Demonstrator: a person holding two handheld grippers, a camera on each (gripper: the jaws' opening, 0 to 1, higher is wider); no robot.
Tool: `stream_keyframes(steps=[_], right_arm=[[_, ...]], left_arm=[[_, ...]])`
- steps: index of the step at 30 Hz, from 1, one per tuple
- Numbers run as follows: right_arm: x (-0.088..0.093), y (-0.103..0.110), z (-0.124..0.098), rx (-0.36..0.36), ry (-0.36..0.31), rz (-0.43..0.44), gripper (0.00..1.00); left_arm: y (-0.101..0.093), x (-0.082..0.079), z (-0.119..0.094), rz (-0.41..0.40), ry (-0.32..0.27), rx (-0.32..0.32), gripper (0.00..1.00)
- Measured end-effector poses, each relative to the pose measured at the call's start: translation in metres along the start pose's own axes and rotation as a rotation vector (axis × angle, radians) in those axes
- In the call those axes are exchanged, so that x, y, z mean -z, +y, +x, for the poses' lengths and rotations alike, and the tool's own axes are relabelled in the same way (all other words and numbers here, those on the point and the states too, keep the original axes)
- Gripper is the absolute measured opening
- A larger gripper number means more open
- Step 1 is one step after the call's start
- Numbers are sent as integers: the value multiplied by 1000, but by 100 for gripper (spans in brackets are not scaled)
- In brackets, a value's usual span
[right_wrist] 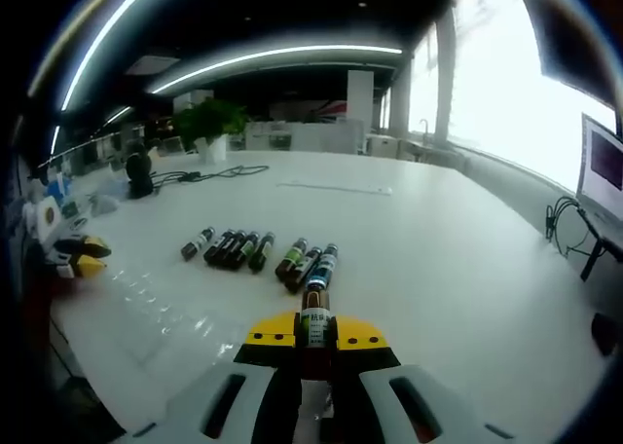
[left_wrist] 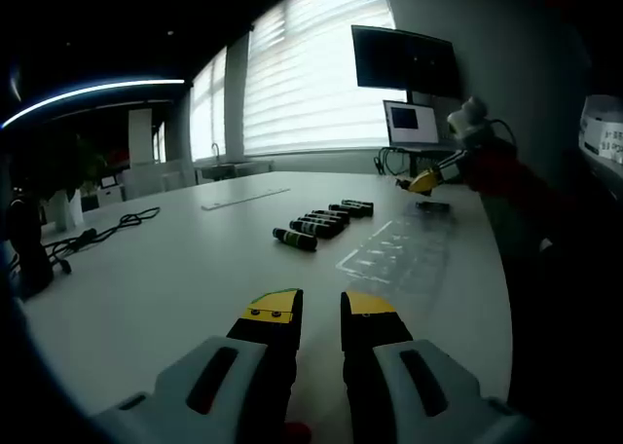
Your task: Grip medicine bottles put into box
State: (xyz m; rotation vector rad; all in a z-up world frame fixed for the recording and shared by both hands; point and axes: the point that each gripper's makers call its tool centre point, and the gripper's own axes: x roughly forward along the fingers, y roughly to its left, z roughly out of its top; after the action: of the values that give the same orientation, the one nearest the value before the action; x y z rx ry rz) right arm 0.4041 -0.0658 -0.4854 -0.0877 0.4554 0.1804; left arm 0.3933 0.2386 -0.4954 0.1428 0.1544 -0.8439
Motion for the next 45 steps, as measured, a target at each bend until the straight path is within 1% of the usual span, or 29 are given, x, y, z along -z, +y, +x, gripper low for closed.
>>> stream_keyframes(steps=[5,10,23,30,35,43,45], right_arm=[[7,2,-5,3,9,7,7],[13,2,-11,22,24,-10,7],[25,6,-15,28,63,4,7],[34,5,-19,59,88,-15,7],[36,6,-17,51,96,2,7],[39,8,-17,63,113,-2,8],[40,9,-17,64,113,-17,8]], left_arm=[[0,0,0,2,0,-1,10],[0,0,0,2,1,-1,10],[-2,1,1,13,4,-1,10],[-3,1,1,17,8,1,10],[-3,1,1,18,7,2,10],[-3,2,0,20,9,2,10],[-3,2,0,19,9,2,10]])
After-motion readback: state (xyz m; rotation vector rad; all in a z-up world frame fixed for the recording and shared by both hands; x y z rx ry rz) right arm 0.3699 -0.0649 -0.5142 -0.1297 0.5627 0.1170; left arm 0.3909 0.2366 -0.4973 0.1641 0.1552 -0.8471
